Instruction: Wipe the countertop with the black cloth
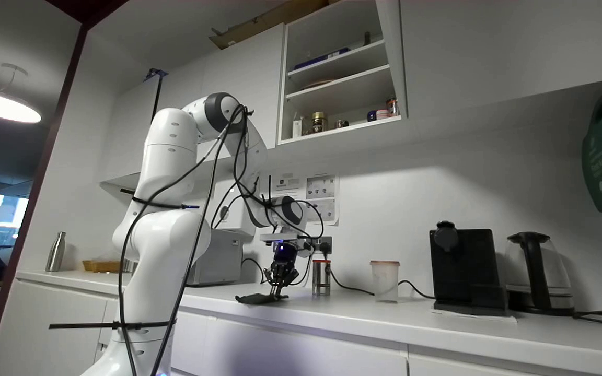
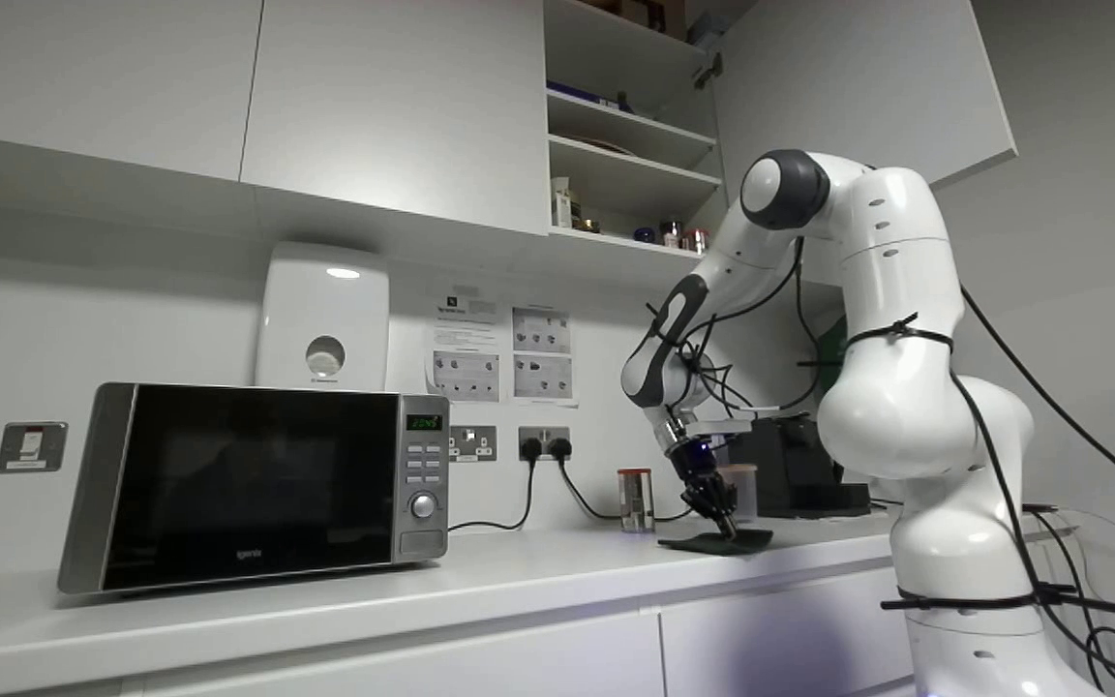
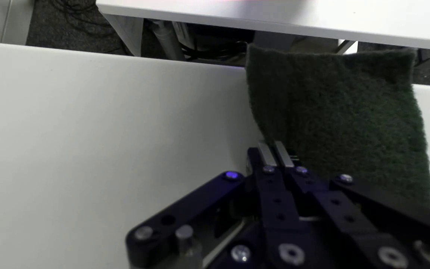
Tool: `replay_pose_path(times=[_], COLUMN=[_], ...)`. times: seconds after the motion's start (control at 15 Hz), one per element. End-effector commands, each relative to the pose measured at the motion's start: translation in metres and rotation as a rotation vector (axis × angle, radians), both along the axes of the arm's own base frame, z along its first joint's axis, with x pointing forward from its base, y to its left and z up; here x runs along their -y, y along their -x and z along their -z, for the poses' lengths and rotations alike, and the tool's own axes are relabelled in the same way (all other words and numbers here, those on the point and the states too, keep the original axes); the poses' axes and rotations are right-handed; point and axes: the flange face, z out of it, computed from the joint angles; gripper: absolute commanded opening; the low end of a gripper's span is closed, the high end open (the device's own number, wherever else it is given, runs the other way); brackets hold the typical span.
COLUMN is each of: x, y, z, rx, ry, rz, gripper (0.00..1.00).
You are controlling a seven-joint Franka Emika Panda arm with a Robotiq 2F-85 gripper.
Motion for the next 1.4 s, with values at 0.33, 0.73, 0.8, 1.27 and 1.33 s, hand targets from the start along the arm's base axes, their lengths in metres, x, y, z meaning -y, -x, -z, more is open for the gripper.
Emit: replay_pose_path(times=[0.33,0.73,0.8,1.27,1.33], x=[0.079,0.128,0.130,0.082,0.072], y=[0.008,0.020,0.018,-0.026,-0.032], z=[0.004,0.000,-0.003,-0.021,-0.020], rx=[0.019,0.014,0.019,0.076,0.078], ry=[0.148,0.176,0.174,0.114,0.104], rz=[0.185,0.298,0.305,0.246,0.233], gripper=[0.01,0.01,0.01,0.01,0.01])
